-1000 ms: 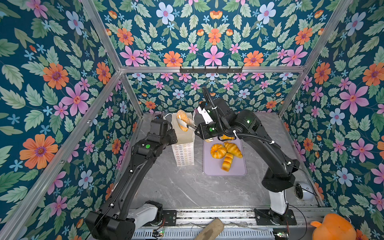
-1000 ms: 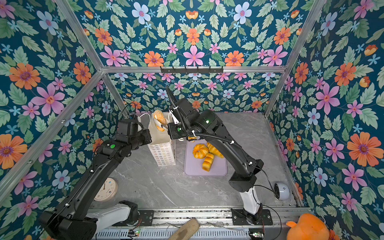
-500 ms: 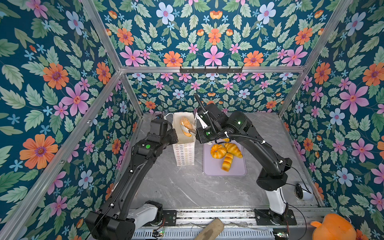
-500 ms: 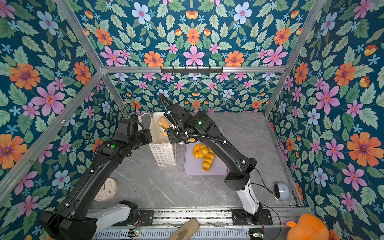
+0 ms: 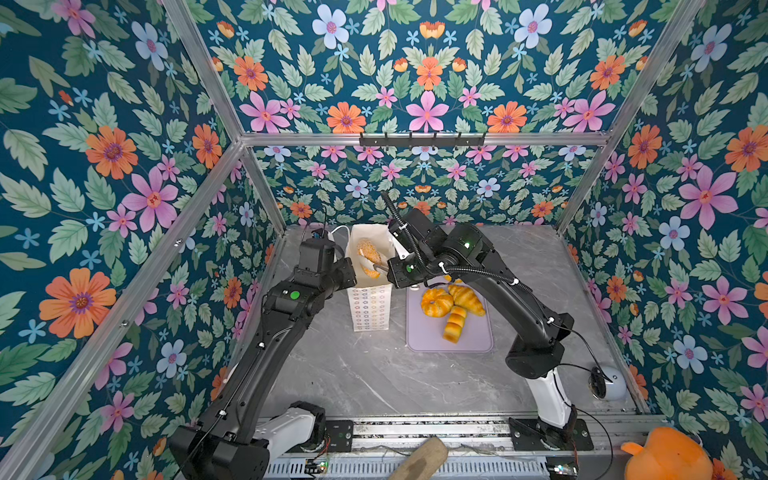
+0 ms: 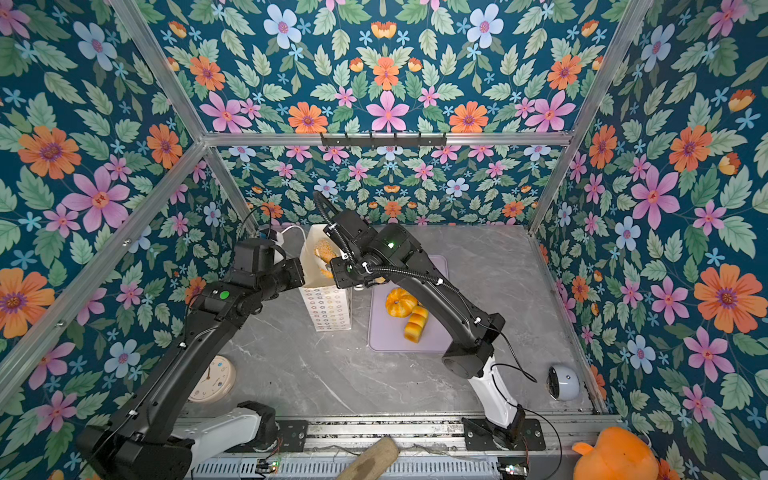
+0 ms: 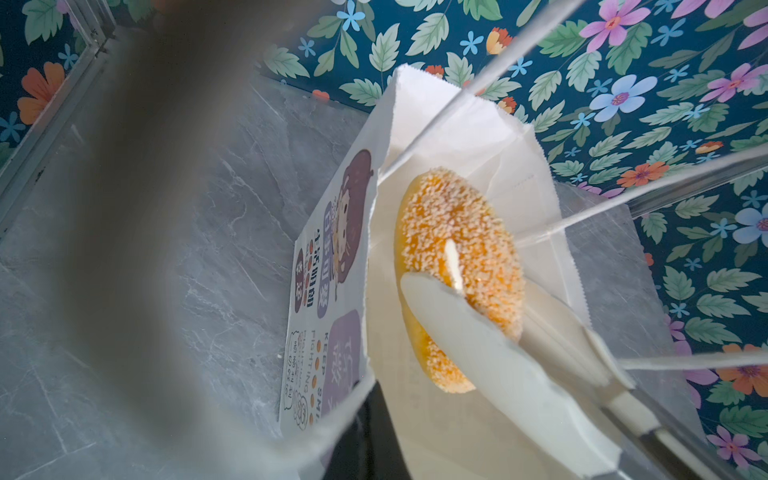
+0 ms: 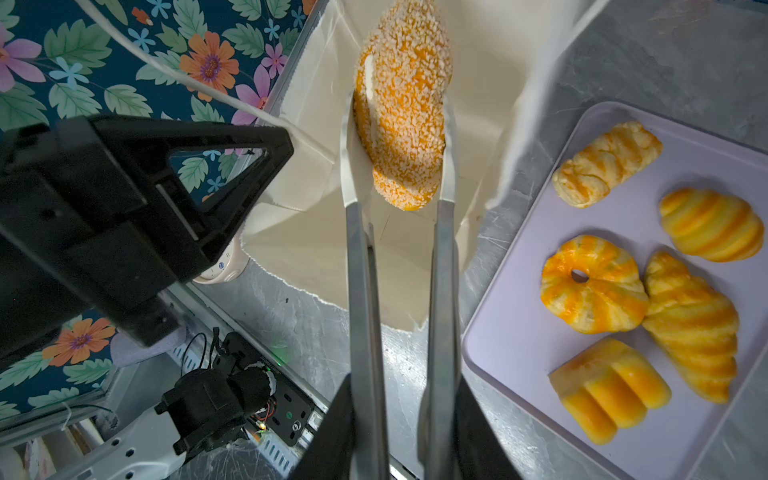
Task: Place the fake bread into the paper bag
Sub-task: 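Lower the roll in the tongs into the bag opening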
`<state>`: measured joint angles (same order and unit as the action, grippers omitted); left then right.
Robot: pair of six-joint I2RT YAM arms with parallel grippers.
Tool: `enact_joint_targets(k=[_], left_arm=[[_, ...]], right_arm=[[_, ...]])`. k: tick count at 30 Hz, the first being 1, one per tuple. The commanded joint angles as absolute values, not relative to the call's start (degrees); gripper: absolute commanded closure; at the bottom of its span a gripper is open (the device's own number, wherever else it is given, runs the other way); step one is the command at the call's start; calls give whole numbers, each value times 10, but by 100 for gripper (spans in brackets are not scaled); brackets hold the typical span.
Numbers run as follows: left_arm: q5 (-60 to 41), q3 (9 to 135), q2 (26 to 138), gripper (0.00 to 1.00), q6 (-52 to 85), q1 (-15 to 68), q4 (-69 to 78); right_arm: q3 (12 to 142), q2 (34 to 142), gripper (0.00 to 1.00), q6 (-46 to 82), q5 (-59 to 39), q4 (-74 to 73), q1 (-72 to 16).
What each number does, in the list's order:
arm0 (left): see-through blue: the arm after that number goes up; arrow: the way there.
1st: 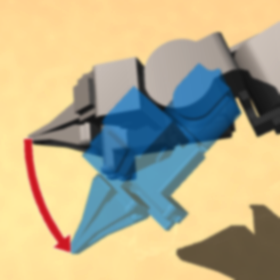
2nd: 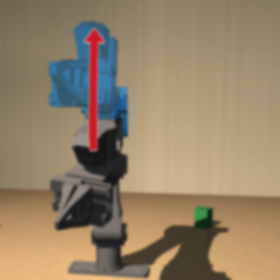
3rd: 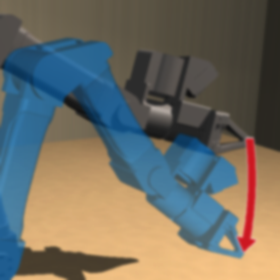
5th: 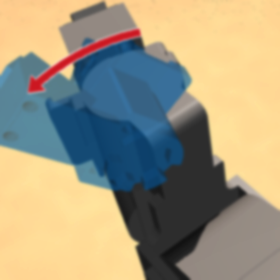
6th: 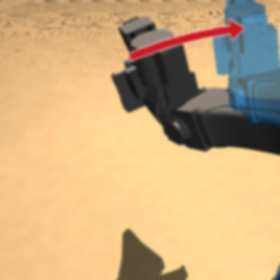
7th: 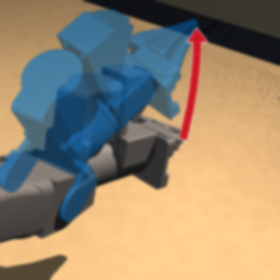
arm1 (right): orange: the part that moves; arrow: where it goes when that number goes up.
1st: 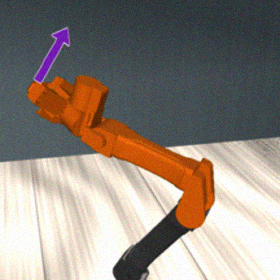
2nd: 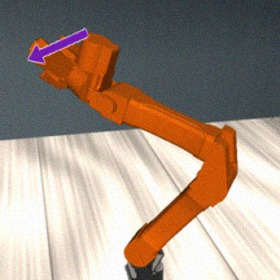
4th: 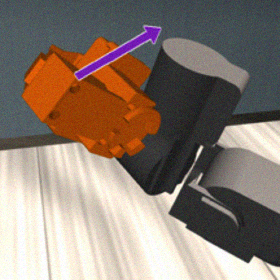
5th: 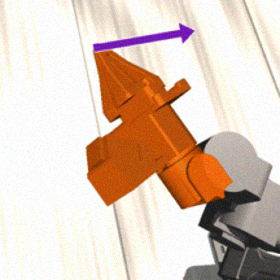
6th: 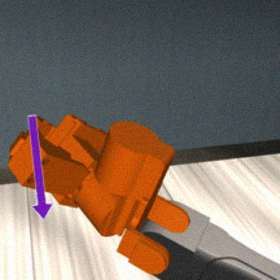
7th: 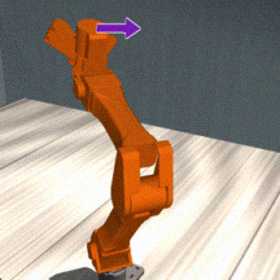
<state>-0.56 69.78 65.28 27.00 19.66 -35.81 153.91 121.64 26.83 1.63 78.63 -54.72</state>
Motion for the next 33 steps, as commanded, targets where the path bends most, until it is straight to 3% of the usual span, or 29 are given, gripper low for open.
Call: enact_joint_targets(k=[1, 33], left_arm=[[-16, 697, 651, 100, 265, 197, -344], [-18, 692, 650, 100, 259, 197, -338]], right_arm=[[1544, 1219, 70, 267, 11, 787, -547], [1547, 1248, 63, 273, -2, 800, -543]])
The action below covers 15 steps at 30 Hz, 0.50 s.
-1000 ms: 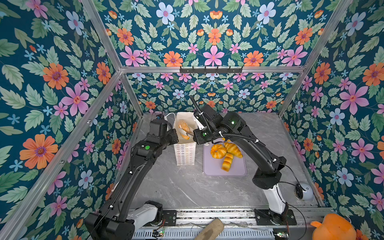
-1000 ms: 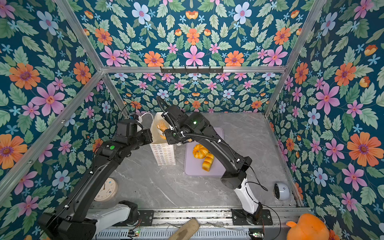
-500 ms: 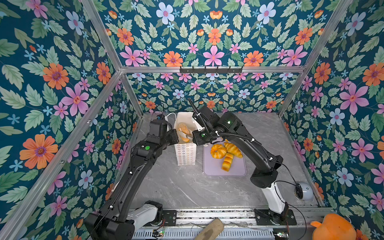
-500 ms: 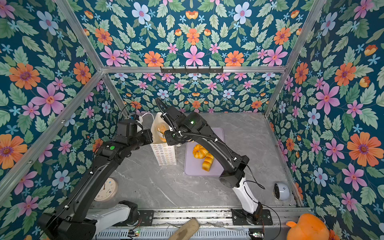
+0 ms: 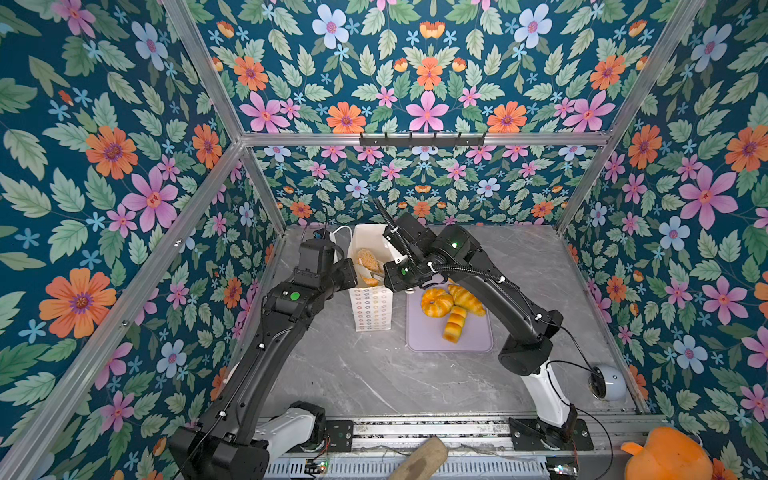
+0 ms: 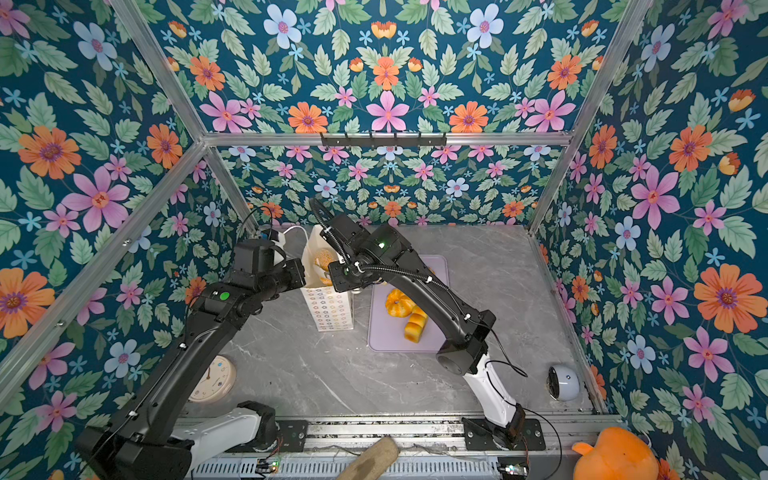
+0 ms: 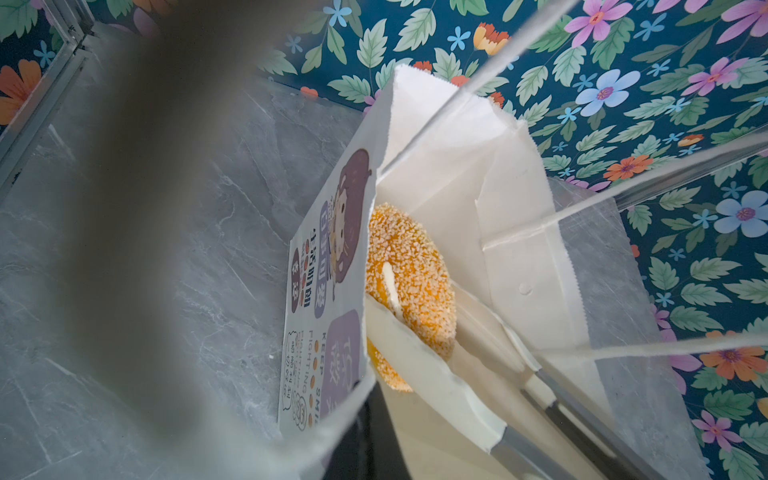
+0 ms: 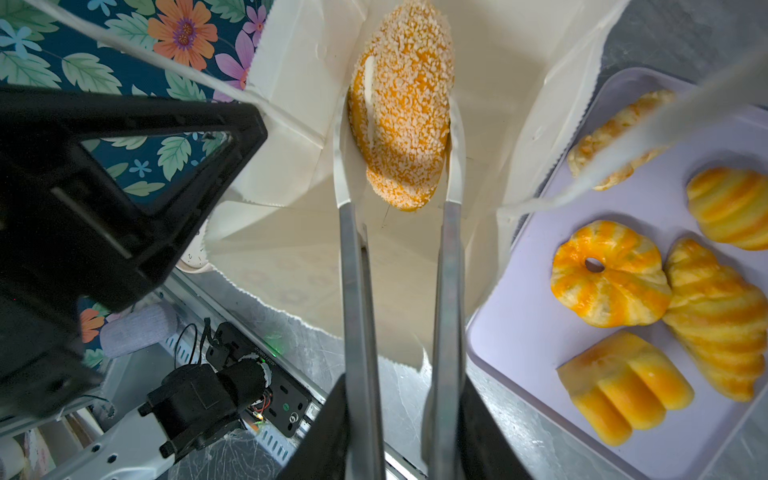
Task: Place the fake bread into the paper bag
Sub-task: 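Lower the roll in the tongs into the bag opening, then open the tongs to release the roll inside the bag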
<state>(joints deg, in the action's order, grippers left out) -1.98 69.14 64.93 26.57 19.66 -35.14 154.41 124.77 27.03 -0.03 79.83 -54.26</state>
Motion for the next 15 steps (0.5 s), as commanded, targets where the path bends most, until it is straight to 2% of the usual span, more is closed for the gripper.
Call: enact_joint_targets(k=[1, 15], left_arm=[[-17, 692, 650, 100, 259, 197, -338], [-11, 689, 650, 100, 264, 197, -343]], right_arm=[[1547, 1248, 63, 272, -3, 801, -543], [1557, 1241, 59, 261, -8, 799, -543]])
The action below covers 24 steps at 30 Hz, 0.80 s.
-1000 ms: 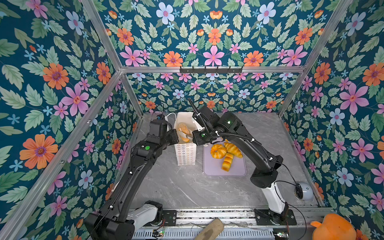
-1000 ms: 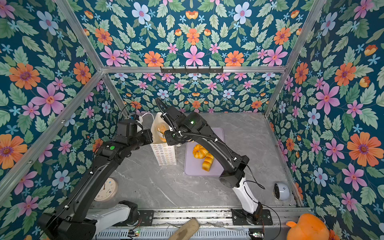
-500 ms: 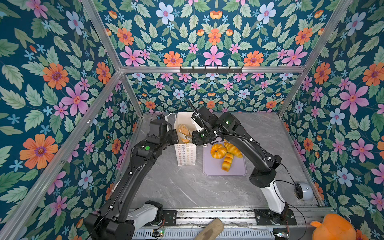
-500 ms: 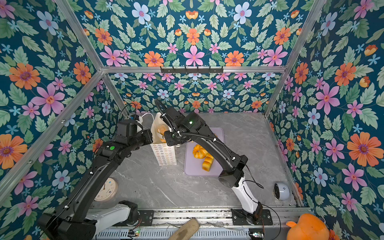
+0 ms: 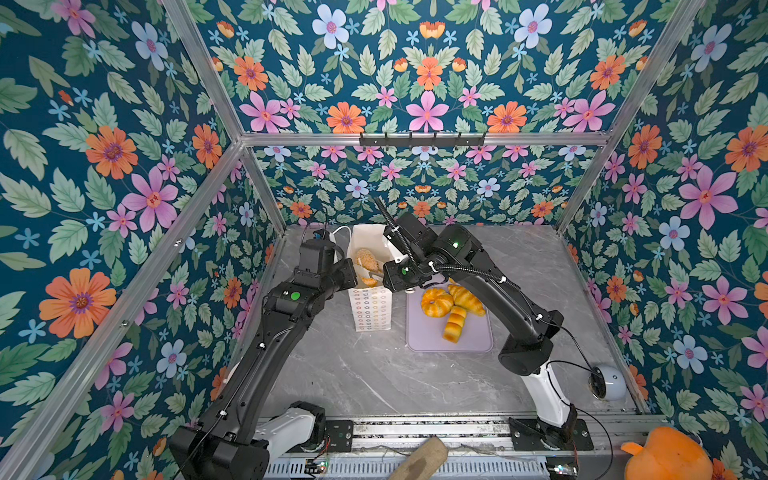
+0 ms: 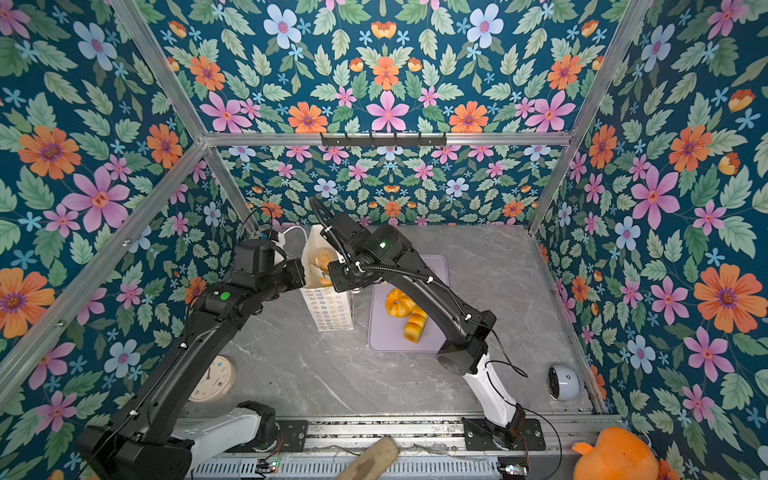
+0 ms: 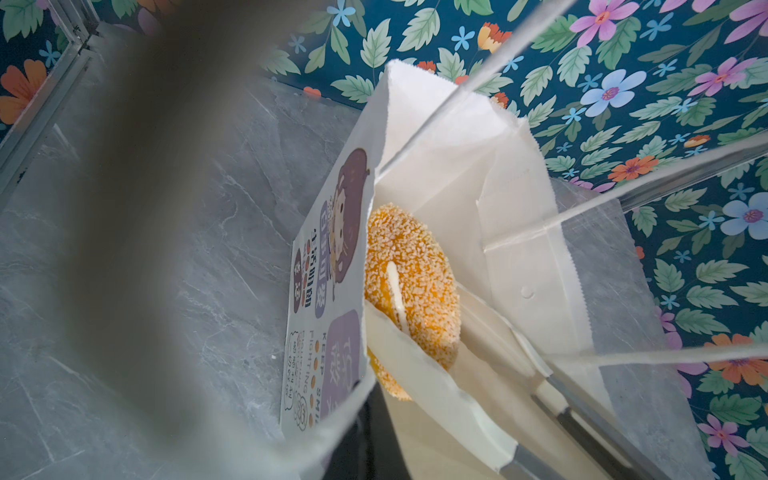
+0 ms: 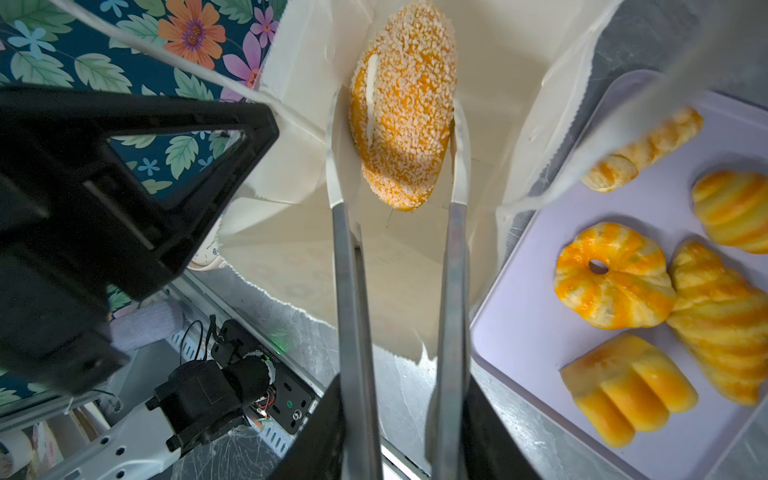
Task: Place the fake bread into the paper bag
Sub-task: 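Open the tongs to release the roll inside the bag, then raise the empty tongs out of the bag with the right gripper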
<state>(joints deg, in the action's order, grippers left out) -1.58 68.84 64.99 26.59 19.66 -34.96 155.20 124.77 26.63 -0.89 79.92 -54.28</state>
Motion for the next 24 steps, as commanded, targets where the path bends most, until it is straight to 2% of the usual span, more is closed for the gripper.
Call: enact_joint_targets(k=[1, 11, 24], left_arm=[[-11, 689, 650, 100, 264, 197, -343], [-5, 686, 647, 100, 267, 197, -346], [-5, 686, 653, 100, 265, 197, -344]], right_arm=[[1557, 1240, 60, 261, -7, 799, -543], [1561, 1229, 55, 252, -3, 796, -543], [1574, 1206, 54, 242, -15, 784, -543]])
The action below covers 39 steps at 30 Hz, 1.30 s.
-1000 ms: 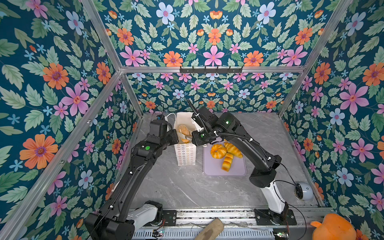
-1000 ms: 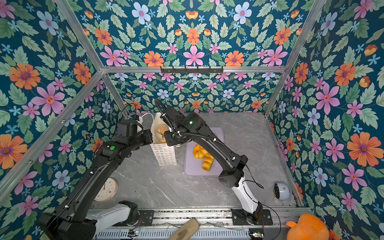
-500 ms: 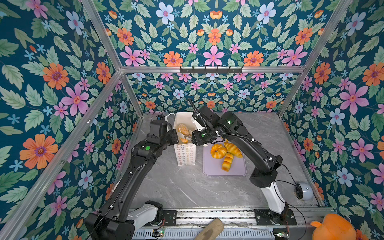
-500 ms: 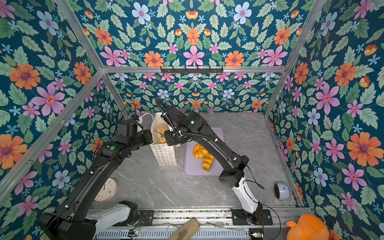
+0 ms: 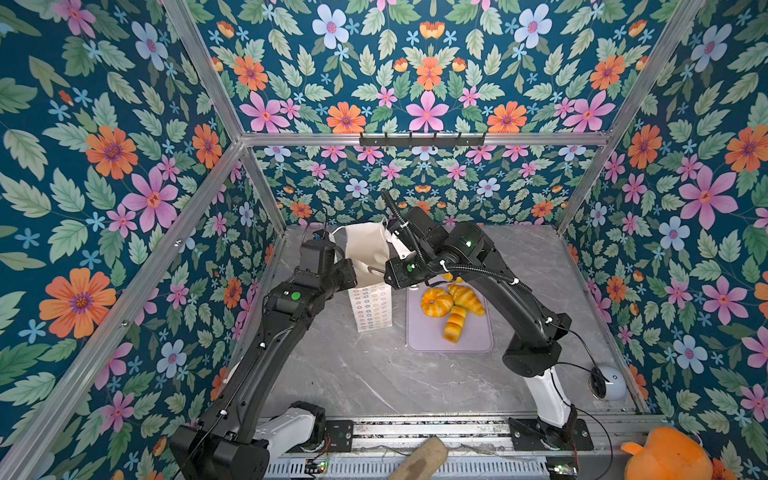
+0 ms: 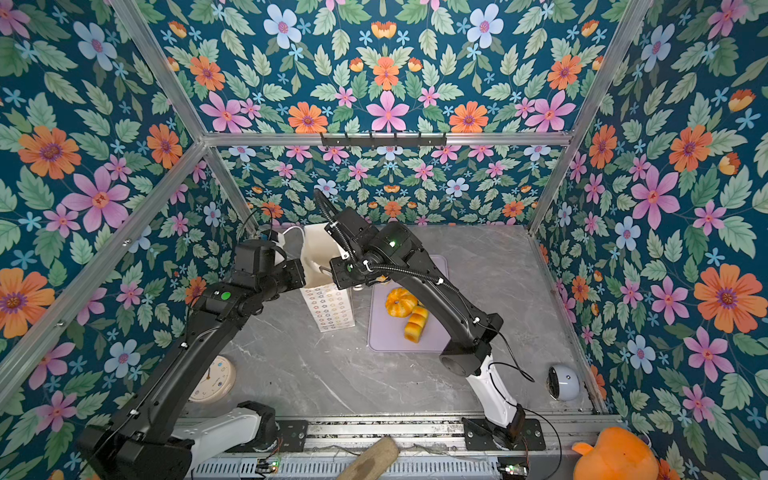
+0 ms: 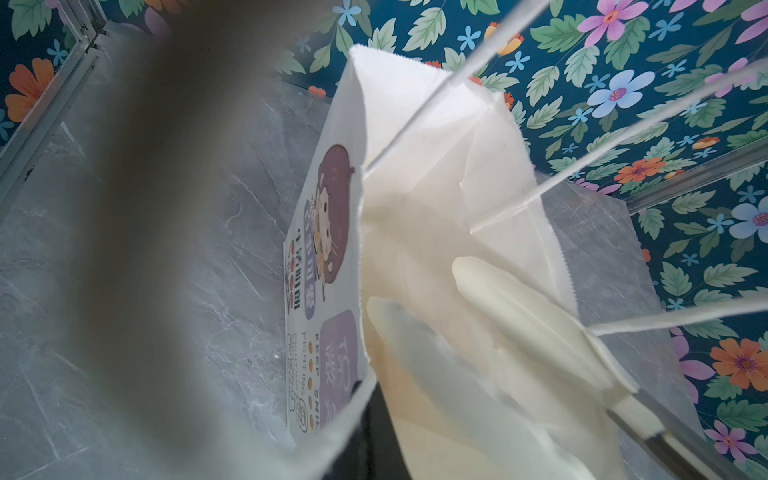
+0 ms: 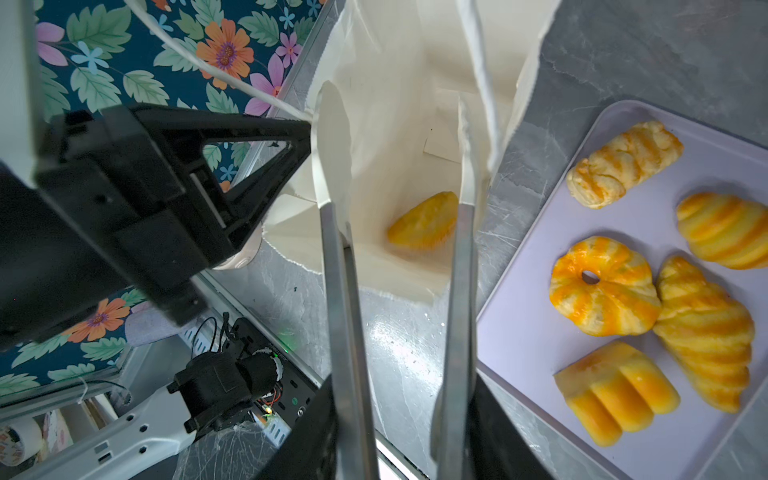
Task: Place the fake bread into the paper bag
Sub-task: 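Raise the empty tongs out of the bag with the right gripper, then move the tongs over the yellow segmented bun on the tray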
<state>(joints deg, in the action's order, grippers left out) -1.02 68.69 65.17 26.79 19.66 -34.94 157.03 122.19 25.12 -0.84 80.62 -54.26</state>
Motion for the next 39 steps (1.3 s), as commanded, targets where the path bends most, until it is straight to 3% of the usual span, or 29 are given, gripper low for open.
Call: enact_joint_targets(k=[1, 14, 26, 33, 39], left_arm=[[-5, 685, 652, 100, 265, 197, -343], [0, 684, 648, 100, 272, 197, -337], [-8, 683, 639, 100, 283, 198, -325], [-20, 680, 639, 100, 275, 197, -316], [-7, 674, 639, 100, 269, 197, -319]], right_arm=[[1574, 1201, 54, 240, -20, 779, -544], [1558, 1108, 55, 219, -33, 730, -544], [1508, 995, 57, 237, 40, 778, -544], [1343, 865, 57, 268, 139, 804, -544], [1186, 772, 58, 335, 161, 819, -544]])
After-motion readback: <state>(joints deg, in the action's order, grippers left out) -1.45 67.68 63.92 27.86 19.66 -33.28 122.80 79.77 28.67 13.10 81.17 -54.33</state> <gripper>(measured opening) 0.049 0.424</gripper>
